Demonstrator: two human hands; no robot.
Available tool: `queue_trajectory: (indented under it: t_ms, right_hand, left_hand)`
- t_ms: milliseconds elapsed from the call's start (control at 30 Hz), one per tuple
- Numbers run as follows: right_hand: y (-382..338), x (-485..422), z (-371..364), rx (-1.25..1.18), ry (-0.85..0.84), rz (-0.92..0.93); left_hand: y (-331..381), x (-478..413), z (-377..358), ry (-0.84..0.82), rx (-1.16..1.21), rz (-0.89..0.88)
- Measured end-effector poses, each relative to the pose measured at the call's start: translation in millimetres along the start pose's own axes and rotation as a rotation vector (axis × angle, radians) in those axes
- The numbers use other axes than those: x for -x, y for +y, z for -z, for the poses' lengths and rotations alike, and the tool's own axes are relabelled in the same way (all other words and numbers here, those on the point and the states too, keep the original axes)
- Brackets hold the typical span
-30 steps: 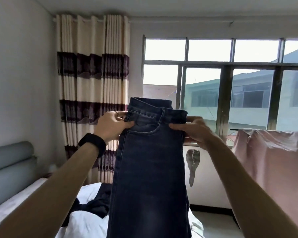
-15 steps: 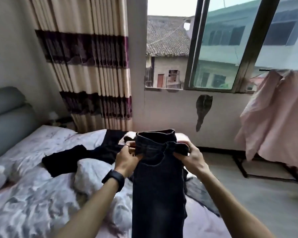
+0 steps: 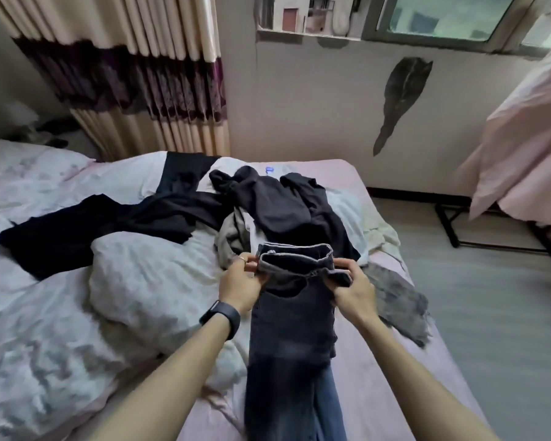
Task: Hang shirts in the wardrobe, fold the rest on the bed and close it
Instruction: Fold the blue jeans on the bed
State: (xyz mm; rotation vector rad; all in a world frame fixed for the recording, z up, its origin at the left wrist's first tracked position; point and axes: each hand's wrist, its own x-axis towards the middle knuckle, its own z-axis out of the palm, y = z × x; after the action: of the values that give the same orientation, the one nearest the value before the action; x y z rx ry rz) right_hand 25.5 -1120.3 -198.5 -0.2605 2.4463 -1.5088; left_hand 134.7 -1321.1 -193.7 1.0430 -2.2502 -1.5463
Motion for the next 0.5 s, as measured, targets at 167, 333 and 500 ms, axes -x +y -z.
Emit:
queue_trajectory:
  t_ms: [167,333,500]
  right_hand:
    - [-2.5,-124.1,-45.5,-0.019,0.069,0.040]
    - [64.6,-135.9,-78.2,0.108,-0.101,0.082]
    - [159.6,-50.5,-80.1,0.170,-0.220,-0.056]
  left_hand:
    - [9.2,-141.0,-36.5,0.093,0.045,-0.048]
    - [-51.4,-174.5,-68.0,0.027,-0.048,-0.032]
    - [-147.3,-88.6,-109.5,-0.052,-0.120,0.107]
